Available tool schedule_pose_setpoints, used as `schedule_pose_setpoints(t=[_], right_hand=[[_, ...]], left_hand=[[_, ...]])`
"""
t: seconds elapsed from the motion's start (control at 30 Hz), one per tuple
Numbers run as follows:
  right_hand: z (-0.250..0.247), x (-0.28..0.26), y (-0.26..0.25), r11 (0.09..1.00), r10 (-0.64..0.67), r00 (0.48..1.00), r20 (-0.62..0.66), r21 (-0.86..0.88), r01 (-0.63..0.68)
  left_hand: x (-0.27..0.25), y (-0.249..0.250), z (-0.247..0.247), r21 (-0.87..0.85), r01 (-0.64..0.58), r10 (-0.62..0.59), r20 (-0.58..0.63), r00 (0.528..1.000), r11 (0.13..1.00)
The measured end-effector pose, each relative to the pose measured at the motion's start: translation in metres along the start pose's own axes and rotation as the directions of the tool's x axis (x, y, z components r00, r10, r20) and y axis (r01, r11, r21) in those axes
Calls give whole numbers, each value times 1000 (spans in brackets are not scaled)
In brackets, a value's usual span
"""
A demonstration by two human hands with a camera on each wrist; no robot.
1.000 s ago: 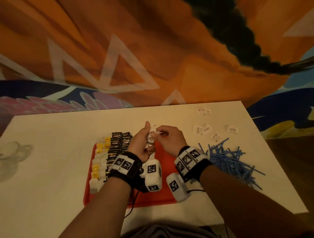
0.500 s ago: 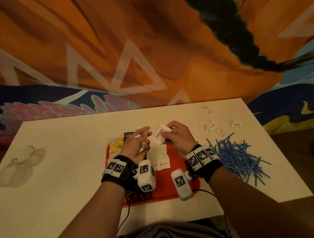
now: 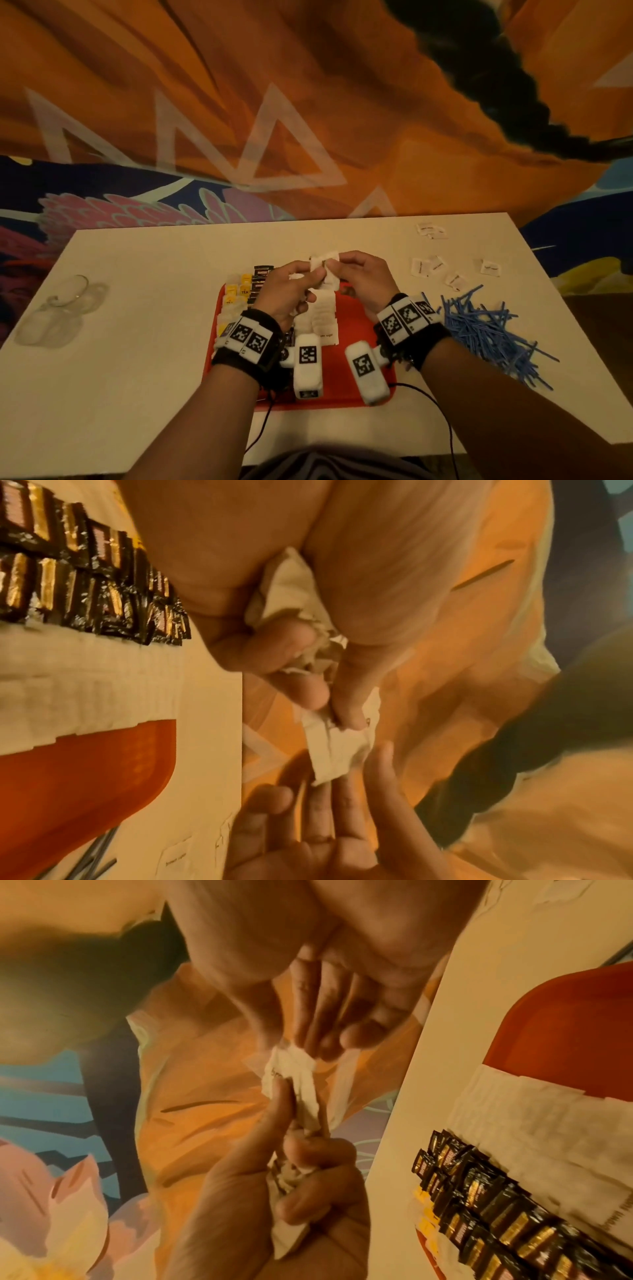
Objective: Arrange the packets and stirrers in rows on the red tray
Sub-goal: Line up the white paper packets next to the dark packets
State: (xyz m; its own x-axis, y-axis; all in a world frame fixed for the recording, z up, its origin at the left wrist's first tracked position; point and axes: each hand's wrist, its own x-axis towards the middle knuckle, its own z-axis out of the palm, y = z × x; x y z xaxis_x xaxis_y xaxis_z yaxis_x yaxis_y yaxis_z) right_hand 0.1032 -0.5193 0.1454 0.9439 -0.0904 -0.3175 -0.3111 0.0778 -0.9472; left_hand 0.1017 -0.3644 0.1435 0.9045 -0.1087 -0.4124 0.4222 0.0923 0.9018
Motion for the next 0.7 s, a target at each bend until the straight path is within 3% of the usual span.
schedule_pose_setpoints(t=[0.17, 0.3, 0.37, 0.47, 0.6, 0.7], right_hand=[[-12, 3, -2, 992, -126, 992, 8, 2, 126], [-24, -2, 8, 998, -12, 986, 168, -53, 21], [-28, -2, 15, 994, 9, 982, 190, -110, 12], [-31, -2, 16, 982, 35, 984, 175, -191, -1], [-37, 6, 13, 882, 95, 954, 283, -469, 52], [-32, 8, 19, 915, 80, 971, 225, -404, 18]], left_hand=[[-4, -13, 15, 57, 1, 4, -82, 997, 998], [-8, -20, 23, -182, 56, -79, -125, 989, 982], [-11, -24, 24, -206, 64, -90, -117, 989, 976], [-16, -32, 23, -196, 59, -83, -113, 990, 979], [-17, -35, 15, -57, 43, -52, -157, 986, 997], [-13, -37, 12, 45, 11, -1, -219, 976, 999]])
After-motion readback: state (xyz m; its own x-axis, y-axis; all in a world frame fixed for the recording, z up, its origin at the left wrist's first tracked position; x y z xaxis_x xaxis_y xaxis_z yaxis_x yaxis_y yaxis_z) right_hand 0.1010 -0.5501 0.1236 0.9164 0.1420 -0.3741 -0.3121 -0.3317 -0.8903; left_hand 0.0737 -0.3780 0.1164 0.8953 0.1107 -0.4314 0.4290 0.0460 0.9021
